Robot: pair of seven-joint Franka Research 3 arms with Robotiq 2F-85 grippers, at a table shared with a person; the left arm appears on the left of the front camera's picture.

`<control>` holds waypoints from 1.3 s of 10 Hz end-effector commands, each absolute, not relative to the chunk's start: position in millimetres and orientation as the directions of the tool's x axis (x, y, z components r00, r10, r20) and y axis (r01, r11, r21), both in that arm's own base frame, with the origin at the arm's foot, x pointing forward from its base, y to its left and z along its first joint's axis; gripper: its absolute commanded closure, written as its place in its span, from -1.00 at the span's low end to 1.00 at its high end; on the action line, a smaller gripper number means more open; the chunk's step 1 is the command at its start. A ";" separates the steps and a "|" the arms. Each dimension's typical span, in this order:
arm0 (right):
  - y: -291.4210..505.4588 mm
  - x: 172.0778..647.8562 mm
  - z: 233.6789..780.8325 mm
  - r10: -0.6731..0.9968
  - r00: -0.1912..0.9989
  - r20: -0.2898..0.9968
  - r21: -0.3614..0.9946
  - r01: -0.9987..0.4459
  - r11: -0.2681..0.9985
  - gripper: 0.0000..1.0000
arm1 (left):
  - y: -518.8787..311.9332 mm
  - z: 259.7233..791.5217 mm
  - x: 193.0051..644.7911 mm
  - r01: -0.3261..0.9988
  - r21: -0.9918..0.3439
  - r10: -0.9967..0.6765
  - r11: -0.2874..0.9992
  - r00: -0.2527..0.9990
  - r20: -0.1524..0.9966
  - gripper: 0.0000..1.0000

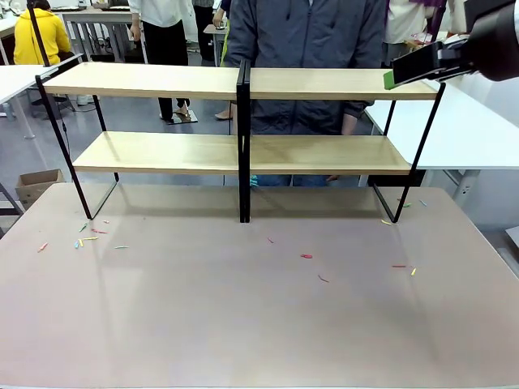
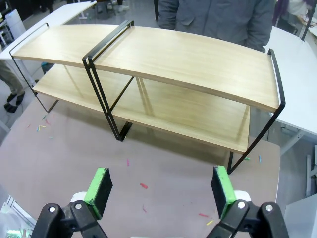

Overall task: Clean the shelves.
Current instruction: Clean another randomly selected level of the Shelf with the Duster, then place the Duster on the table.

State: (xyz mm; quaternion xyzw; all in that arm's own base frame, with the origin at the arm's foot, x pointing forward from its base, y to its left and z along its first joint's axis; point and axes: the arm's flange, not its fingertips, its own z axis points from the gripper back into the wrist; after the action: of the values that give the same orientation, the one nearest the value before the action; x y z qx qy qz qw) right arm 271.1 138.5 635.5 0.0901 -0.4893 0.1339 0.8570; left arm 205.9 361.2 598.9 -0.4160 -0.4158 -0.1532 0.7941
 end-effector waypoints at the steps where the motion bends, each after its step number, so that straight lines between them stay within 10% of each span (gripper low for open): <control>1: 138.2 271.3 636.1 0.139 0.484 0.864 0.026 -0.318 0.948 -1.00 | 352.8 606.4 195.8 0.619 -0.492 0.039 0.612 0.598 0.801 0.74; 9: 138.6 271.1 635.5 0.141 0.485 0.863 0.023 -0.318 0.948 -1.00 | 353.8 605.7 197.6 0.598 -0.511 0.057 0.617 0.614 0.787 0.74; 13: -41.7 254.4 555.5 -0.223 0.943 0.247 0.683 -0.006 0.730 -1.00 | 226.3 546.4 193.2 0.854 -0.453 -0.673 0.256 0.494 0.550 0.74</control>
State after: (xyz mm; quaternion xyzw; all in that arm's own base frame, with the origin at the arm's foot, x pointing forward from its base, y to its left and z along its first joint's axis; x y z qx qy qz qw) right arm 274.3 17.5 603.9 0.3061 -0.3011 0.0760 0.8999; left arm 209.2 252.3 570.2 -0.4135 -0.1854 -0.3616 0.8148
